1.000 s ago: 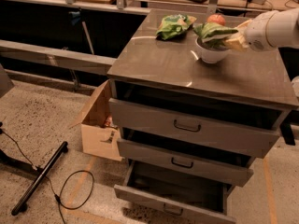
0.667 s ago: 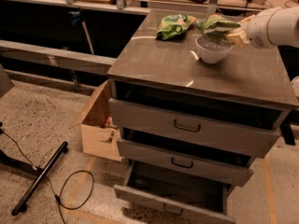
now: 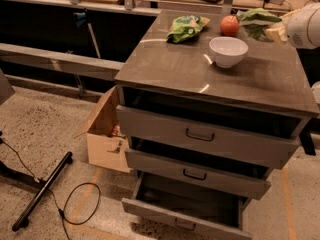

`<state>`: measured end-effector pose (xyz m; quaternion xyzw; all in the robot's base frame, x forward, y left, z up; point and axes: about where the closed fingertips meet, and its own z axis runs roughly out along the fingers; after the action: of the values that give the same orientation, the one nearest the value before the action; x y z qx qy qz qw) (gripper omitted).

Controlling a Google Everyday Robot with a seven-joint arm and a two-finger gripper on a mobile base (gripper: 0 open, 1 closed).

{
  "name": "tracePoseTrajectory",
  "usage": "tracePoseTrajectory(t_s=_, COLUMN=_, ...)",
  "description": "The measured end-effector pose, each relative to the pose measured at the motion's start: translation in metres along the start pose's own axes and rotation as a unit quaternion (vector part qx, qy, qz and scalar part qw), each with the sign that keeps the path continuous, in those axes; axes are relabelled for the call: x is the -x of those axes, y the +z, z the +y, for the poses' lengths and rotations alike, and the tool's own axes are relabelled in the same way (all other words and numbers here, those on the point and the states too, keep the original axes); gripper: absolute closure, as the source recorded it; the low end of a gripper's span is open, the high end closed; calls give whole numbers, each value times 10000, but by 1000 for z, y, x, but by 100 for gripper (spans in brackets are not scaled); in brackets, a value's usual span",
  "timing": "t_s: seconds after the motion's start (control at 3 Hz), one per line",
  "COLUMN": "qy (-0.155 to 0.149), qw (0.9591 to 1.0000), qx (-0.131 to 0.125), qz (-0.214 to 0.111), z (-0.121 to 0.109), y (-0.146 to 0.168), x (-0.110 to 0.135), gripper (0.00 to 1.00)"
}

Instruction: Pick green jalapeno chip bag from white bowl and place on counter

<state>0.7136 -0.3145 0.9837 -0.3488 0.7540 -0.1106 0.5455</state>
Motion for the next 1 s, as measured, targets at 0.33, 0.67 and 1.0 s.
tracePoseTrajectory(t_s=0.33, qy=56, qw=9991, qx=-319, qz=289, z=-18, y=-20, x=-19, gripper=100)
tracePoseTrajectory(t_s=0.67, qy=112, qw=9972, qx=-399, qz=616, z=-24, y=-35, x=-45, gripper=100)
tracePoseTrajectory(t_s=1.0, qy=121, qw=9955, qx=-328, qz=877, z=-16, y=-37, x=-69, gripper=100)
